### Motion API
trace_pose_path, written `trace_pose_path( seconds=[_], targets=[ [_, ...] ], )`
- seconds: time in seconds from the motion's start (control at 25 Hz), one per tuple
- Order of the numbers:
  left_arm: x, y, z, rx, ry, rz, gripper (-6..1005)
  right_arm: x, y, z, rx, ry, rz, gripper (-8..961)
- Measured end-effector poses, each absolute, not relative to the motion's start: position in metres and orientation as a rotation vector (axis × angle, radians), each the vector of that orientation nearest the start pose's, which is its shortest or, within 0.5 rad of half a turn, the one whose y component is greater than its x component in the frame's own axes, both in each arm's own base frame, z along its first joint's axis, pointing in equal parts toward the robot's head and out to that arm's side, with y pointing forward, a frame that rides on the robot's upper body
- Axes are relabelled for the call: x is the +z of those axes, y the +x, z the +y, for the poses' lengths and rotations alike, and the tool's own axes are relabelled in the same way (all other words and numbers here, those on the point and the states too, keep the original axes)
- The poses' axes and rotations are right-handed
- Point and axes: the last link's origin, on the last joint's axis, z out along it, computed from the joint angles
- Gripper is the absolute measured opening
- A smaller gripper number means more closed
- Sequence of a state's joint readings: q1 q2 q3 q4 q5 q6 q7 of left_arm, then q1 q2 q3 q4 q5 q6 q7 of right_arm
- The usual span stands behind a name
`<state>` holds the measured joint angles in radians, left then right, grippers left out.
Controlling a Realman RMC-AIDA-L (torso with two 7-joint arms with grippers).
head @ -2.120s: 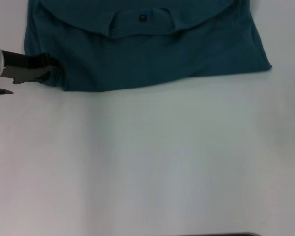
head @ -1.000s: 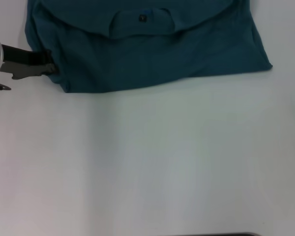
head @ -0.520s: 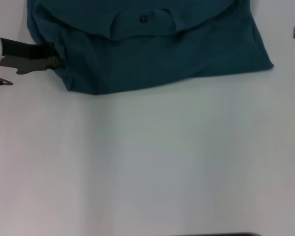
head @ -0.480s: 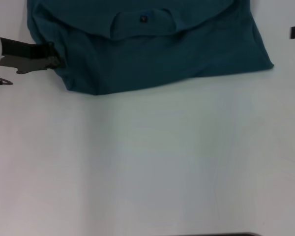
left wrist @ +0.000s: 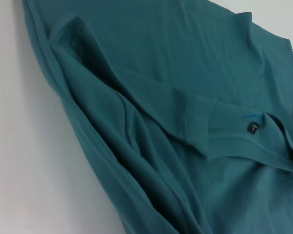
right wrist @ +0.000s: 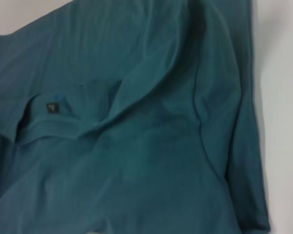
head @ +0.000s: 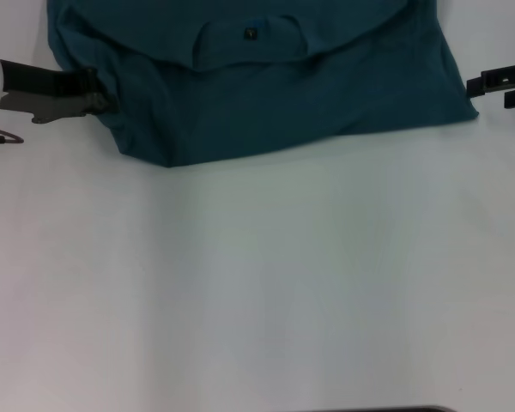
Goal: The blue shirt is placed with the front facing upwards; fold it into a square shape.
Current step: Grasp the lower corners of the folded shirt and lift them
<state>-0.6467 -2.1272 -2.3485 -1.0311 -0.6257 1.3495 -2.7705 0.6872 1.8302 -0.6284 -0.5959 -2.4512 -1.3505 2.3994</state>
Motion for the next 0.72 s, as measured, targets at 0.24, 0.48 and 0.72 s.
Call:
trace_pose_path(
  seconds=[0.24,0.48,0.72],
  targets=[
    [0.026,-0.244,0.390,-0.237,-2.028,-1.781,1,0.075,0.317,0.398,0.205,-2.069,1.682,840],
    [0.025,-0.246,0.389,-0.239,-2.022,-1.783,0,0.054,0.319,0.401,0.172,-2.051,1.680,838],
    [0.024,-0.246,0.389,-0.239,-2.024,-1.784,1,0.045,0.319,0.403,0.160,-2.045,1.666,837]
  ],
)
